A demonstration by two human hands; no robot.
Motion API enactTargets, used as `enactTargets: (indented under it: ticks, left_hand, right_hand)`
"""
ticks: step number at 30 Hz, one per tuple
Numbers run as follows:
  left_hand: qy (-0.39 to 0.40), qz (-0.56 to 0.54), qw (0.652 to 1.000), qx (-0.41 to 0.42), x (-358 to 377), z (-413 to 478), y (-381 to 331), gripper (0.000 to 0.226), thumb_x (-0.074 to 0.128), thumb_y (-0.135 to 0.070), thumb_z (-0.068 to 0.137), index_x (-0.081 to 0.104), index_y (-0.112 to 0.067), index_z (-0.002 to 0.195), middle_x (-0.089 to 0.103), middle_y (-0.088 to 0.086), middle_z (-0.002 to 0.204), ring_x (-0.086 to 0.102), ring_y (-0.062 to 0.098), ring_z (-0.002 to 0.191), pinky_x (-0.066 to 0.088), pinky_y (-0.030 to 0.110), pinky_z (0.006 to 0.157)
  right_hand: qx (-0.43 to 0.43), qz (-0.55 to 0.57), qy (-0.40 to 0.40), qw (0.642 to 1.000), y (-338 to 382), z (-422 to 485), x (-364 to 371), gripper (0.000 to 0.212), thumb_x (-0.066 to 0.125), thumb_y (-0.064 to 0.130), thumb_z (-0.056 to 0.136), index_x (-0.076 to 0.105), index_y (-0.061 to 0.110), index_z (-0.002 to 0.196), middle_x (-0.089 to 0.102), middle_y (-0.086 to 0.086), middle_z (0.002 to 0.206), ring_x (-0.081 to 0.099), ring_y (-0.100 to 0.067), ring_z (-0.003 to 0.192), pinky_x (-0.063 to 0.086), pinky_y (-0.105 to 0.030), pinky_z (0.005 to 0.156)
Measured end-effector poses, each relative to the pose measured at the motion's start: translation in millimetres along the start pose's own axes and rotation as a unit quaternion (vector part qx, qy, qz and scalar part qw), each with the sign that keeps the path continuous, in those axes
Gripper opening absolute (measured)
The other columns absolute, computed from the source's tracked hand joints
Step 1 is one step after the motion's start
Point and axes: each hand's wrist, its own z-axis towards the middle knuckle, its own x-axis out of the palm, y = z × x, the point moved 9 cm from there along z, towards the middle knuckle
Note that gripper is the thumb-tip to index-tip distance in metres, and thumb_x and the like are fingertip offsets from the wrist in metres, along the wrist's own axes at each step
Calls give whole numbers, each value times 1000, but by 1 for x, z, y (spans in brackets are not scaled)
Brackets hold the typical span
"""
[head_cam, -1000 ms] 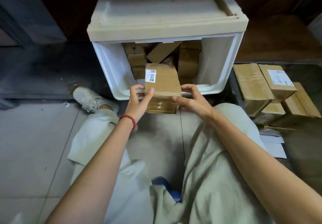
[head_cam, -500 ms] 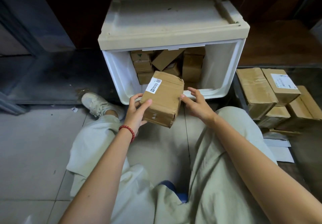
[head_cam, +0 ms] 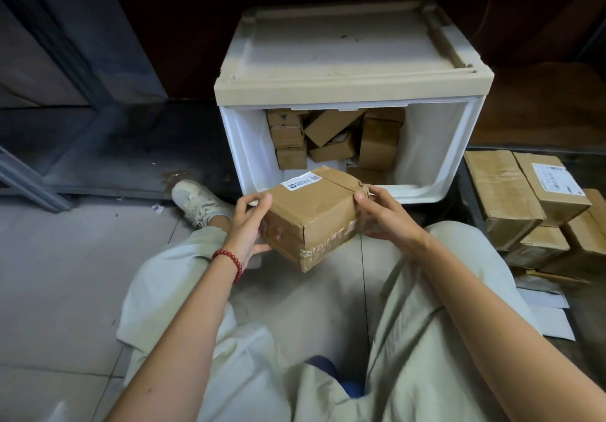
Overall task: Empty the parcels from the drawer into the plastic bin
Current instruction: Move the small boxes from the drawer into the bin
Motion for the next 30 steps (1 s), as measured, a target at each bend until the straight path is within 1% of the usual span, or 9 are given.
enactTargets:
  ticks: [3,6,10,15,17,21,26,28,30]
  left_hand:
    - [-9,17,999,44,-5,-2,-11,27,56,-40,92,45,-34,116,59,-8,120,57,24,116,57,51,73]
    - [5,51,994,96,1,-9,-20,27,58,-33,92,46,-40,116,53,-8,129,59,13,108,59,42,64]
    - [75,93,988,103,17,-19,-22,64,74,-24,76,42,-39,129,47,-21,118,64,10,96,60,37,71]
    - [121,135,981,65,20,-20,-13,103,85,-23,53,32,-42,140,48,-15,122,66,20,99,60,38,73]
    - [114,136,982,63,19,-20,-13,98,84,-22,59,32,-40,140,46,-21,118,65,21,101,60,40,74]
    - [69,130,987,66,13,-19,-15,74,78,-27,74,38,-37,137,46,-10,130,65,12,96,60,40,67]
    - [10,151,987,55,2,-20,-16,68,63,-59,71,36,-46,132,61,-4,116,59,17,107,57,49,77]
    - [-2,159,986,38,0,-17,-14,63,55,-64,74,37,-46,131,56,0,120,54,21,113,56,50,79]
    - [1,147,989,10,1,-15,-8,53,52,-63,81,38,-44,129,44,1,133,49,23,116,58,49,72]
  right_hand:
    - [-8,18,4,1000,1,0,0,49,61,44,90,43,32,133,58,9,126,56,-18,117,48,-44,96]
    - [-9,33,-11,999,-1,0,-4,53,66,40,88,39,30,133,58,6,129,56,-18,117,51,-42,91]
    - [-30,17,-59,998,3,-2,-14,49,67,39,87,42,26,128,56,4,129,55,-12,97,44,-25,69]
    - [-33,11,-90,995,6,-6,-22,43,66,43,87,55,22,124,63,7,116,57,-4,92,41,-22,66]
    - [-37,21,-94,995,8,-8,-24,46,66,45,87,54,23,126,63,6,114,57,-7,93,42,-22,69]
    - [-46,52,-83,994,14,-9,-21,45,64,42,89,48,25,128,63,9,103,56,-4,91,43,-24,75]
    - [-58,38,-52,996,16,-9,-14,40,61,43,90,44,28,123,59,9,98,53,-12,94,40,-33,93]
    - [-64,33,-32,997,19,-10,-9,31,59,40,91,44,31,117,61,9,100,56,-10,92,43,-33,88]
    - [-66,51,-2,996,23,-12,-3,32,57,37,92,44,30,120,60,7,111,61,-5,85,48,-25,72]
